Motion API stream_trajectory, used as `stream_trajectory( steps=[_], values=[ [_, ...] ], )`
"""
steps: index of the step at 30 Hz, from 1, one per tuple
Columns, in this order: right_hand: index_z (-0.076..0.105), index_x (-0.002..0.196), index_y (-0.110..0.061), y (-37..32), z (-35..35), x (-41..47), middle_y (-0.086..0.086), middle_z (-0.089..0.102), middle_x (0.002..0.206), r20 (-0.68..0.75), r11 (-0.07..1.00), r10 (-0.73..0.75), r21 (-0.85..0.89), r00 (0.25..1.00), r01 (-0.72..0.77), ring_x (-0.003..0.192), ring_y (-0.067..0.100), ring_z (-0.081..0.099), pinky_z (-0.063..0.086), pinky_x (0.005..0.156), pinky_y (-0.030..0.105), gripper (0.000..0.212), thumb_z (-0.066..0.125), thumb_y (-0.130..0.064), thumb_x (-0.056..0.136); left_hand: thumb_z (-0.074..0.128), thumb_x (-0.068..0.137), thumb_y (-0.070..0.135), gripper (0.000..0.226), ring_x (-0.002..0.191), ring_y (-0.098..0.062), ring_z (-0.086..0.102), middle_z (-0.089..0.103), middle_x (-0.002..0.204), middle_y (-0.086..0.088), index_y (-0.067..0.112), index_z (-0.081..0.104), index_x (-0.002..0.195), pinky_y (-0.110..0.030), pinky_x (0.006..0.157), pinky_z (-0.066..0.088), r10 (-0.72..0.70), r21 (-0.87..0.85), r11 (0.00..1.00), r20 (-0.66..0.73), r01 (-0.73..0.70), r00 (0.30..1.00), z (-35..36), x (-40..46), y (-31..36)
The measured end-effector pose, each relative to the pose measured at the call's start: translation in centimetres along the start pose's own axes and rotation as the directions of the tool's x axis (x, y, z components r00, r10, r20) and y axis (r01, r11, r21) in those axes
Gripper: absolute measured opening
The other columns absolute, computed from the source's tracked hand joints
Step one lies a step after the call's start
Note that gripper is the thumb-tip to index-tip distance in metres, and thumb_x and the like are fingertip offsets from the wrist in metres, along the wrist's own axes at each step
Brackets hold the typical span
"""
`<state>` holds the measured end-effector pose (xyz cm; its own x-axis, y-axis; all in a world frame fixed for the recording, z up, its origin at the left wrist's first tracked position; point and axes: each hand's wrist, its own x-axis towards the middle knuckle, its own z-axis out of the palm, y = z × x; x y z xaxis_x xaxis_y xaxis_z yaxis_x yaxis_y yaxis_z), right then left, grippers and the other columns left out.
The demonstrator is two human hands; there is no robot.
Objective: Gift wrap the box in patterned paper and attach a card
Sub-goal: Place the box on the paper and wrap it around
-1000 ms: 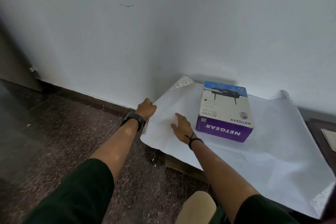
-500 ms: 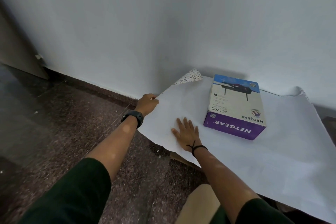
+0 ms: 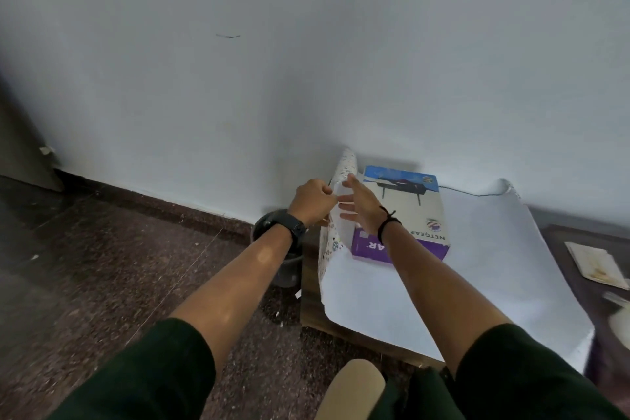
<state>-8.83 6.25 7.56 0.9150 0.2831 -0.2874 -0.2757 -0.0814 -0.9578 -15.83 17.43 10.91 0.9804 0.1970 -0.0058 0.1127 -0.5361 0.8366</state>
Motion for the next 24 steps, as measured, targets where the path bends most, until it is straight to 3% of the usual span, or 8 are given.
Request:
stream_trajectory(
  steps=[3, 6, 9, 11, 15, 17, 19, 24],
  values=[
    [0.042, 0.136, -0.016, -1.5, -2.5, -0.1, 0.007, 0.051, 0.126, 0.003, 0.999, 0.005, 0.04, 1.0, -0.005, 0.118, 0.027, 0.051, 0.046, 0.095, 0.04, 0.051, 0.044, -0.048, 0.096, 0.055, 0.088, 0.019, 0.01, 0.078, -0.023, 0.063, 0.065, 0.091, -0.006, 0.011, 0.06, 0.088, -0.032, 0.069, 0.054, 0.075, 0.117, 0.991, -0.021, -0.072, 0.997, 3.0, -0.5, 2.2],
    [0.048, 0.119, -0.024, -1.9, -4.6, 0.0, -0.003, 0.048, 0.114, -0.036, 0.995, -0.03, 0.097, 0.999, 0.034, 0.116, 0.023, 0.046, 0.046, 0.084, 0.038, 0.026, 0.054, -0.03, 0.094, 0.051, 0.09, 0.019, 0.014, 0.085, -0.024, 0.058, 0.061, 0.093, -0.007, 0.008, 0.06, 0.085, -0.032, 0.072, 0.047, 0.136, 0.213, 0.968, -0.018, -0.129, 0.991, 5.9, -1.0, 3.7],
    [0.044, 0.131, -0.018, -1.4, -6.8, 0.8, 0.007, 0.053, 0.108, -0.125, 0.993, -0.11, 0.02, 0.986, 0.113, 0.106, 0.026, 0.051, 0.048, 0.09, 0.041, 0.048, 0.055, 0.0, 0.088, 0.052, 0.088, 0.022, 0.023, 0.097, -0.028, 0.058, 0.058, 0.107, -0.012, 0.005, 0.062, 0.1, -0.036, 0.08, 0.05, 0.135, 0.267, 0.954, 0.014, -0.134, 0.991, 8.4, -1.2, 4.6],
    [0.044, 0.134, -0.014, -1.0, -7.8, 0.8, 0.012, 0.057, 0.101, -0.221, 0.989, -0.146, -0.064, 0.964, 0.135, 0.091, 0.025, 0.055, 0.049, 0.084, 0.039, 0.058, 0.048, 0.013, 0.083, 0.053, 0.086, 0.025, 0.025, 0.1, -0.03, 0.056, 0.054, 0.109, -0.012, 0.008, 0.061, 0.103, -0.041, 0.085, 0.05, 0.105, 0.258, 0.96, 0.026, -0.108, 0.994, 9.6, -1.1, 4.9],
    [0.048, 0.13, -0.017, -0.1, -10.7, 0.9, 0.01, 0.059, 0.111, -0.329, 0.973, -0.215, -0.154, 0.92, 0.172, 0.094, 0.025, 0.06, 0.052, 0.081, 0.037, 0.057, 0.044, 0.011, 0.081, 0.054, 0.082, 0.04, 0.039, 0.112, -0.033, 0.051, 0.052, 0.117, -0.012, 0.012, 0.059, 0.108, -0.049, 0.095, 0.045, 0.053, 0.299, 0.951, 0.093, -0.079, 0.994, 12.1, -0.7, 5.9],
    [0.05, 0.126, -0.017, 0.2, -12.4, 0.5, 0.004, 0.058, 0.102, -0.348, 0.969, -0.234, -0.165, 0.908, 0.186, 0.088, 0.018, 0.059, 0.05, 0.074, 0.029, 0.053, 0.045, 0.01, 0.081, 0.052, 0.081, 0.052, 0.056, 0.125, -0.033, 0.041, 0.046, 0.132, -0.012, 0.015, 0.052, 0.123, -0.053, 0.103, 0.035, 0.018, 0.346, 0.935, 0.19, -0.084, 0.982, 13.8, -0.3, 6.2],
    [0.049, 0.122, -0.014, 0.5, -13.6, 0.0, 0.002, 0.056, 0.099, -0.33, 0.974, -0.22, -0.122, 0.918, 0.19, 0.08, 0.011, 0.055, 0.047, 0.065, 0.024, 0.051, 0.045, 0.014, 0.08, 0.051, 0.081, 0.059, 0.068, 0.131, -0.033, 0.035, 0.039, 0.141, -0.011, 0.018, 0.042, 0.135, -0.055, 0.108, 0.029, -0.026, 0.377, 0.923, 0.246, -0.071, 0.969, 15.2, -0.1, 6.2],
    [0.05, 0.124, -0.001, 2.0, -15.3, 0.9, 0.021, 0.06, 0.121, -0.133, 0.984, -0.032, 0.168, 0.991, 0.054, 0.099, 0.033, 0.061, 0.055, 0.073, 0.035, 0.041, 0.05, 0.009, 0.084, 0.051, 0.085, 0.06, 0.076, 0.136, -0.032, 0.03, 0.033, 0.146, -0.009, 0.02, 0.025, 0.143, -0.059, 0.111, 0.014, -0.055, 0.524, 0.843, 0.305, -0.119, 0.951, 17.2, -0.1, 5.6]
  ],
)
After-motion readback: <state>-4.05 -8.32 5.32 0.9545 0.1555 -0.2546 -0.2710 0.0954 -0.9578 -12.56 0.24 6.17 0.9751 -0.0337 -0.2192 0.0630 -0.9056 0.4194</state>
